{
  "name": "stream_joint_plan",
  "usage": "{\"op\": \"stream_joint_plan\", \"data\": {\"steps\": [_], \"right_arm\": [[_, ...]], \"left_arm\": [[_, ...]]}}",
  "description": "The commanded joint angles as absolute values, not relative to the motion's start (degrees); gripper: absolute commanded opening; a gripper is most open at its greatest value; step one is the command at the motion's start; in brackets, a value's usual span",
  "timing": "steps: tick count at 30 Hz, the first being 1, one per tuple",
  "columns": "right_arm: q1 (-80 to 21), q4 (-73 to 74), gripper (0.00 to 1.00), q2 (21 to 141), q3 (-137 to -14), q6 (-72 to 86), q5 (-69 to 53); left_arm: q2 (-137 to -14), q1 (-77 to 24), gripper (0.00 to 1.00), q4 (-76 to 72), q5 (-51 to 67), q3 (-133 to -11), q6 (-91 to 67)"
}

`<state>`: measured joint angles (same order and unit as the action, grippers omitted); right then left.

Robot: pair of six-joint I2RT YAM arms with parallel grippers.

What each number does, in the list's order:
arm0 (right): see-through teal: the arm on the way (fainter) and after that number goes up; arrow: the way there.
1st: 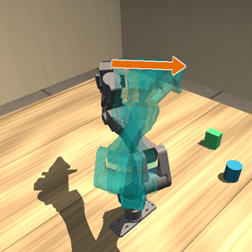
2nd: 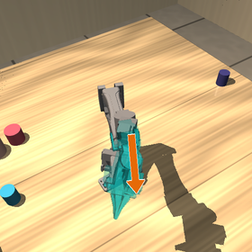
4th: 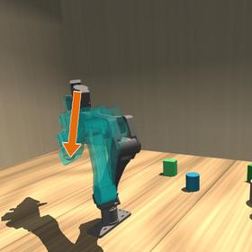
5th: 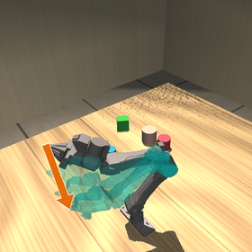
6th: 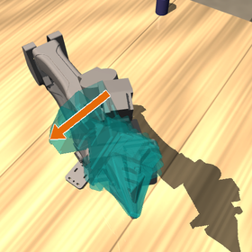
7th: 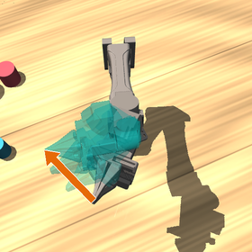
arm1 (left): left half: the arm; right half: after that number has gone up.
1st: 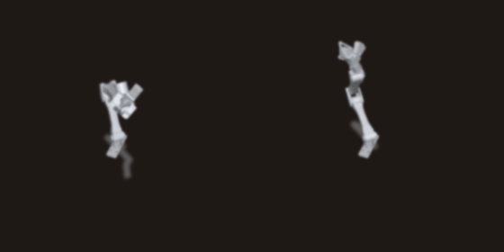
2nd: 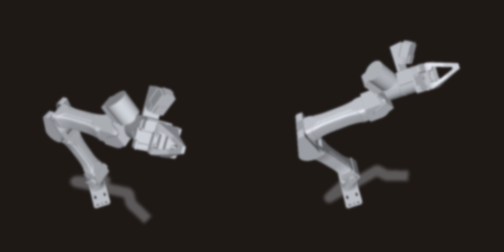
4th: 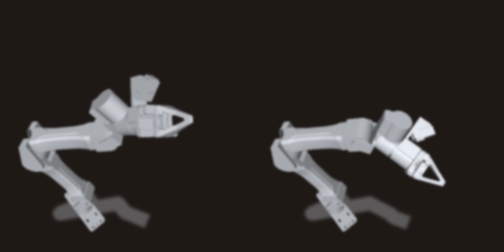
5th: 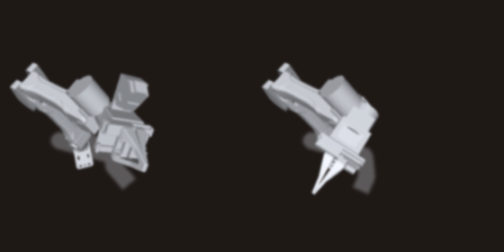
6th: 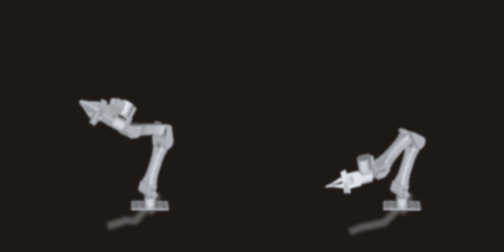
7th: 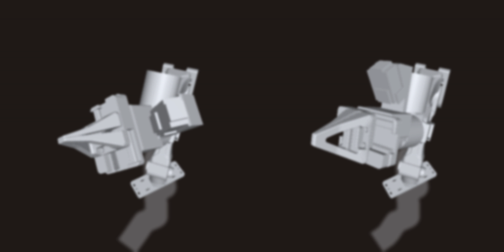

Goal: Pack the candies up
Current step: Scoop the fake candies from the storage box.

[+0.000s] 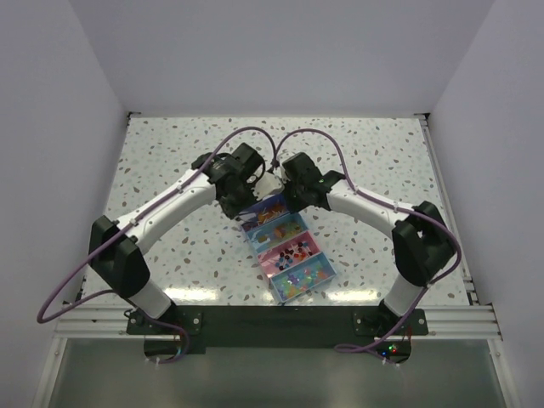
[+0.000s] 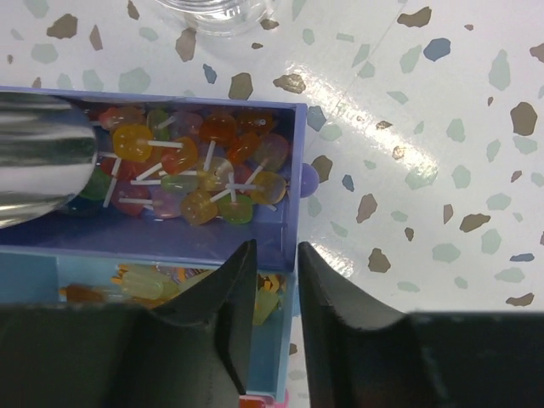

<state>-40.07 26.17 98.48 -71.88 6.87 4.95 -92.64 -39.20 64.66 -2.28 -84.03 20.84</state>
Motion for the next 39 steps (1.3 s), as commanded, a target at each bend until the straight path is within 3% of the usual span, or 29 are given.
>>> {"op": "stream_joint_plan", "data": {"steps": [1,7,11,19,33,37,39], "right_arm": [[-39.6,25.5,0.38,92.6,-74.4,7.0,1.7],[-34.9,26.7,0.53,89.9,-76.6,10.4,-7.6],[-29.9,23.2,0.66,89.0,-76.2,15.5,-26.9],[-27.2,11.3,0.72,93.3,-75.2,28.8,-46.1],[-25.8,2.5,0.57,96.4,-69.8,35.4,-52.8],[-25.2,0.6,0.47,96.2,-68.6,36.8,-53.6],[-24.7,0.2,0.34,96.0,-68.2,37.8,-54.2]], "left_arm": [[-86.5,-39.1,0.00,59.5,-0.4,-82.3,23.3],[-80.3,-33.9,0.00,54.0,6.7,-76.8,25.6],[-73.9,-30.2,0.00,48.2,13.2,-74.0,27.3],[-68.6,-29.1,0.00,38.9,23.5,-68.5,28.0],[-65.6,-28.4,0.00,28.9,27.9,-63.4,26.8],[-65.9,-28.1,0.00,28.0,28.0,-62.8,26.6],[-66.1,-27.9,0.00,27.9,28.1,-62.7,26.5]]}}
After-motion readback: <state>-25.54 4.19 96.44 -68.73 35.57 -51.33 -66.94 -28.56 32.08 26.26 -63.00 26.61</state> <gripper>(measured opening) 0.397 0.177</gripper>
